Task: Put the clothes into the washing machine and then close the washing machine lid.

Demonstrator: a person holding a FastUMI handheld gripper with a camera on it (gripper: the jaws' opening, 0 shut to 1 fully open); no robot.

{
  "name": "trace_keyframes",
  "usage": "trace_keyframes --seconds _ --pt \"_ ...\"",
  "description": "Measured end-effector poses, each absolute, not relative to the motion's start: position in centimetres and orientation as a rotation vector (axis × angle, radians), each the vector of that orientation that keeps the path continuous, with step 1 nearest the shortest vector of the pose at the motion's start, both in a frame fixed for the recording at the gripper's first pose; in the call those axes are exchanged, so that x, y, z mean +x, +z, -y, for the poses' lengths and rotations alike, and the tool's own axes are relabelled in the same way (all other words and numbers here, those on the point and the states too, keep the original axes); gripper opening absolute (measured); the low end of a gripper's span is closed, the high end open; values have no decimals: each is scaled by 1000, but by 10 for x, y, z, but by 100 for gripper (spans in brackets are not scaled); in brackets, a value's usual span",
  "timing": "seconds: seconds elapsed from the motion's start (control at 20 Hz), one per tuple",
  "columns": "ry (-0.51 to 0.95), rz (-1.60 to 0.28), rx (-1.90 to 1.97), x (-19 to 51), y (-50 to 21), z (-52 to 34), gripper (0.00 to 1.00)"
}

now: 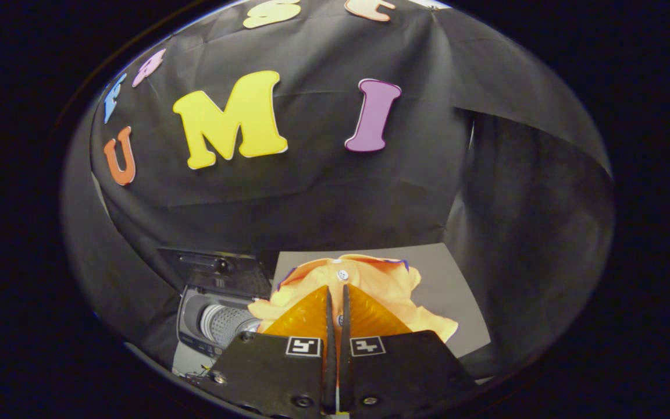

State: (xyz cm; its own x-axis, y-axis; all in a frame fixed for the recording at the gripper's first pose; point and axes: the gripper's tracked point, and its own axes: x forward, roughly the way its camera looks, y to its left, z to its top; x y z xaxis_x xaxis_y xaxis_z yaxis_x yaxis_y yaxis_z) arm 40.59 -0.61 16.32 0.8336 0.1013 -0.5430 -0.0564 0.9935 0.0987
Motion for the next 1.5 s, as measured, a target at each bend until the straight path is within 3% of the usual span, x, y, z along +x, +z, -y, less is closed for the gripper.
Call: trace_keyframes --seconds 0.9,1.5 --pt "325 -492 -2 404 221 -165 5" --pt "436 -557 -36 408 181 -269 5"
